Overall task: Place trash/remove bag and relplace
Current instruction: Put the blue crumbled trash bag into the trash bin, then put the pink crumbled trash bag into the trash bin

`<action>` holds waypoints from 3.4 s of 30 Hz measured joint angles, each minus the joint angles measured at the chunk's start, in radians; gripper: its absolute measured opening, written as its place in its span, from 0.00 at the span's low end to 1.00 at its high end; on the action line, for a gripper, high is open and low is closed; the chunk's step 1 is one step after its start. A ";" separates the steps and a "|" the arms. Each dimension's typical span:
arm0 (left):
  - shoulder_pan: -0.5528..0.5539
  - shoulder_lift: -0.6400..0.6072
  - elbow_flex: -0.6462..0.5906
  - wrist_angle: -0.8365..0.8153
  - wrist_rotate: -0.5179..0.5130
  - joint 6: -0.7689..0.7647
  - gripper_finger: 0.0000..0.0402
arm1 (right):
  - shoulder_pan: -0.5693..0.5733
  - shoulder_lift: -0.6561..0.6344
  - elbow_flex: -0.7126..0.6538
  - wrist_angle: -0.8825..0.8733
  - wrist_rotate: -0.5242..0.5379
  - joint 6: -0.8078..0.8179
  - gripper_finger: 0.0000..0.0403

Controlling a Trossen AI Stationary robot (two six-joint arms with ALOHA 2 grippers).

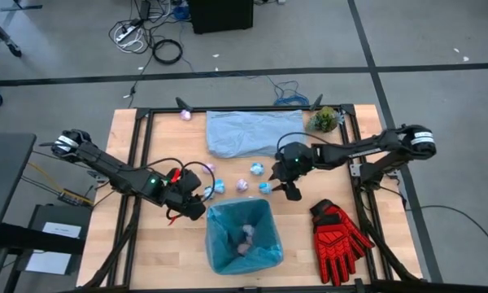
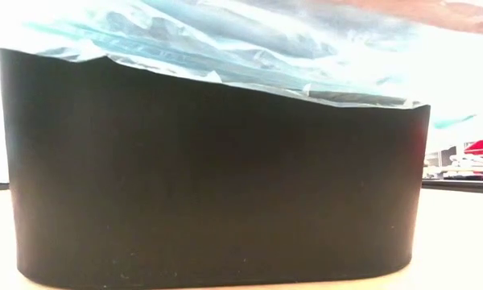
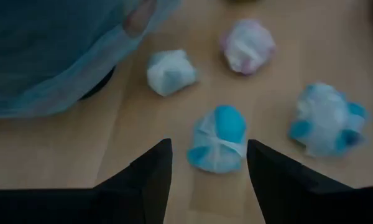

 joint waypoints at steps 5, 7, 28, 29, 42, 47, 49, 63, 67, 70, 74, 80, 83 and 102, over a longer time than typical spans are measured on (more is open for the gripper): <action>0.000 0.000 0.000 0.005 0.003 0.002 0.51 | 0.000 0.095 0.000 0.096 -0.040 -0.013 0.55; 0.000 0.000 0.000 0.029 0.006 0.002 0.51 | 0.000 0.134 0.000 0.125 -0.037 -0.007 0.57; 0.000 0.000 0.000 0.053 0.029 0.028 0.51 | 0.004 0.049 0.000 0.028 0.098 0.162 0.09; 0.000 0.000 0.000 0.056 0.029 0.062 0.51 | 0.005 0.008 0.000 0.008 0.107 0.177 0.09; 0.010 0.000 -0.052 0.097 -0.009 0.131 0.51 | 0.016 -0.480 0.008 0.340 0.109 0.456 0.08; 0.010 0.000 -0.112 0.105 -0.008 0.079 0.51 | 0.071 -0.429 0.081 0.313 0.092 0.520 0.09; 0.007 0.000 -0.128 0.108 -0.008 0.076 0.51 | 0.108 -0.379 0.123 0.310 0.051 0.508 0.09; 0.007 0.000 -0.134 0.146 0.038 -0.094 0.51 | 0.288 -0.051 0.470 -0.060 -0.117 0.307 0.11; -0.006 0.000 -0.134 0.187 0.047 -0.126 0.50 | 0.311 -0.001 0.518 -0.185 -0.120 0.224 0.20; -0.013 0.000 -0.134 0.189 0.050 -0.126 0.47 | 0.320 0.018 0.538 -0.191 -0.119 0.221 0.30; -0.013 0.000 -0.134 0.189 0.050 -0.112 0.44 | 0.334 0.015 0.545 -0.140 -0.078 0.206 0.44; -0.013 0.000 -0.134 0.258 0.068 -0.069 0.42 | 0.333 0.030 0.545 0.034 -0.088 0.241 0.59; -0.013 0.000 -0.128 0.247 0.048 -0.077 0.42 | 0.325 0.034 0.543 0.073 -0.061 0.249 0.62; 0.229 -0.126 -0.067 -0.230 -0.330 -0.220 0.42 | 0.307 -0.316 0.545 -0.153 0.198 0.197 0.54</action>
